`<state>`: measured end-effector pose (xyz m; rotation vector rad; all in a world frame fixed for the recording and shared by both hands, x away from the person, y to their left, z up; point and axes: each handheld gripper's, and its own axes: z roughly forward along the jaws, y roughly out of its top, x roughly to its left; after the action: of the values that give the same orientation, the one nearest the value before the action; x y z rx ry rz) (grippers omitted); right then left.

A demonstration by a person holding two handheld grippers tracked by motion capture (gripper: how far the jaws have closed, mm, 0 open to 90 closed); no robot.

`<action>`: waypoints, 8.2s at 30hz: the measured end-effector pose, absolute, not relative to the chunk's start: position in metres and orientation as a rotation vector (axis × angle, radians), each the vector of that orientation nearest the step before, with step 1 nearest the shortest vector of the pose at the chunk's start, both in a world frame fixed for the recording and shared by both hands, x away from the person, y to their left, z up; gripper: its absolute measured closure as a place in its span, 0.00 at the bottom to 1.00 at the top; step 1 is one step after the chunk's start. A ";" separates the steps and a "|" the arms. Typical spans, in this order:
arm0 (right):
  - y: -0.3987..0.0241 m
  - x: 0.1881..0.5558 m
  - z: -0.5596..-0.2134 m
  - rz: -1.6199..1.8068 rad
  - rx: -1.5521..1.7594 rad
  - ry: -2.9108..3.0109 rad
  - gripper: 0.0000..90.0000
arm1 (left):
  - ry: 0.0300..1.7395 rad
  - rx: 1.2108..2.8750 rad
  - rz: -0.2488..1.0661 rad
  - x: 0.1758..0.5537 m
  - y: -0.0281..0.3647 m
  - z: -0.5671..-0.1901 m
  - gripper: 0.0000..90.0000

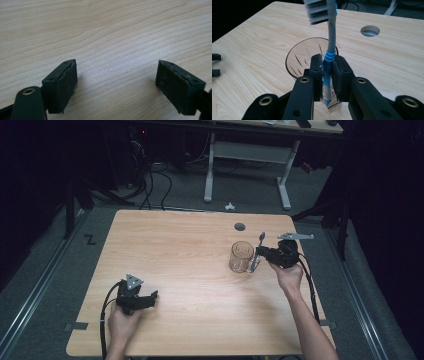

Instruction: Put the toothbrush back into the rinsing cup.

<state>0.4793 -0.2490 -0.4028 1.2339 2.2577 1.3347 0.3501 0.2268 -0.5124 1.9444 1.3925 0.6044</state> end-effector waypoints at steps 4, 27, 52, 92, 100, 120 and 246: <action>-0.247 0.479 -0.405 1.331 1.236 2.263 0.88 | 1.392 1.945 0.605 0.350 0.227 -0.512 0.20; -0.249 0.480 -0.417 1.313 1.261 2.271 0.87 | 1.392 1.944 0.605 0.350 0.227 -0.512 0.20; -0.256 0.469 -0.411 1.311 1.208 2.268 0.60 | 1.392 1.944 0.604 0.350 0.227 -0.512 0.20; -0.282 0.435 -0.403 1.307 1.176 2.158 0.63 | 1.392 1.945 0.604 0.350 0.227 -0.512 0.20; -0.284 0.427 -0.399 1.311 1.150 2.133 0.63 | 1.392 1.945 0.604 0.350 0.227 -0.512 0.20; -0.298 0.410 -0.409 1.343 1.184 2.093 0.64 | 1.393 1.944 0.605 0.350 0.227 -0.512 0.20; -0.264 0.412 -0.504 0.994 1.242 2.231 0.62 | 1.393 1.944 0.605 0.350 0.227 -0.512 0.20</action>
<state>0.4124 -0.2642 -0.5044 1.2415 2.2312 0.9940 0.3501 0.2267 -0.5124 1.9442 1.3931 0.6047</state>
